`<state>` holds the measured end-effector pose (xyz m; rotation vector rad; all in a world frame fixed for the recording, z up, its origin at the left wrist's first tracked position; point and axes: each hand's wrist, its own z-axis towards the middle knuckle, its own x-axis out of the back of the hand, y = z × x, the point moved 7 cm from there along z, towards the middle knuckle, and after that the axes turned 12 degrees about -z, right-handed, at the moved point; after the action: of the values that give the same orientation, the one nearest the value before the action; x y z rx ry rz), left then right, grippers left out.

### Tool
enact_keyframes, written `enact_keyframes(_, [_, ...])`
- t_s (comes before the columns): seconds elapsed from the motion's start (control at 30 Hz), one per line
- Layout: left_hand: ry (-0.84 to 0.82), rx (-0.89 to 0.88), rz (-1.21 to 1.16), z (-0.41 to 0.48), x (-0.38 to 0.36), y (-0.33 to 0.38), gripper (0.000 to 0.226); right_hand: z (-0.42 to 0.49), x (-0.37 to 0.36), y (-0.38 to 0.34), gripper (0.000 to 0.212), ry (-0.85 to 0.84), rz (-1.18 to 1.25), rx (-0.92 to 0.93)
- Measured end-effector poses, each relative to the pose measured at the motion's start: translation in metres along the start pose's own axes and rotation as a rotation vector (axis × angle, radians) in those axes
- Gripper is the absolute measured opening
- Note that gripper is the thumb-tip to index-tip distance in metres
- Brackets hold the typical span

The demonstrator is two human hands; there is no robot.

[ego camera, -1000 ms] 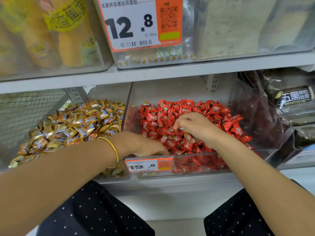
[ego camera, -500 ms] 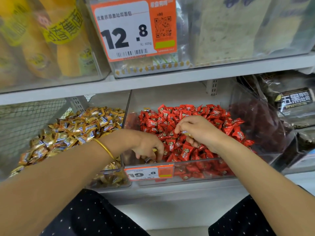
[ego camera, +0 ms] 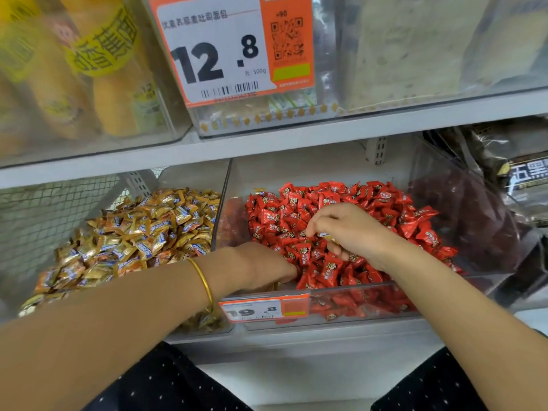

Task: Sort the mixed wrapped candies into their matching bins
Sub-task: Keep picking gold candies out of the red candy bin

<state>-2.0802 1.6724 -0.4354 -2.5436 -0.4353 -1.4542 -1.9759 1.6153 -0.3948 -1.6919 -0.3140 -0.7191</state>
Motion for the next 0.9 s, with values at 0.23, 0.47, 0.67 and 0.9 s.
enact_keyframes(0.23, [0.506,-0.054,-0.434,-0.06,0.083,-0.007,0.024,0.005,-0.004,-0.001,0.022,-0.016,0.246,-0.019])
enact_keyframes(0.47, [1.227,0.121,-1.126,-0.126,0.06,-0.067,0.02,0.03,-0.074,-0.048,0.019,-0.417,-0.393,0.37])
enact_keyframes(0.67, [1.294,0.189,-1.616,-0.129,0.015,-0.094,0.021,0.039,-0.117,-0.032,0.051,-0.477,-0.9,0.54])
enact_keyframes(0.9, [1.224,0.104,-1.7,-0.133,0.007,-0.102,0.027,0.039,-0.096,-0.04,0.024,-0.395,-0.481,0.38])
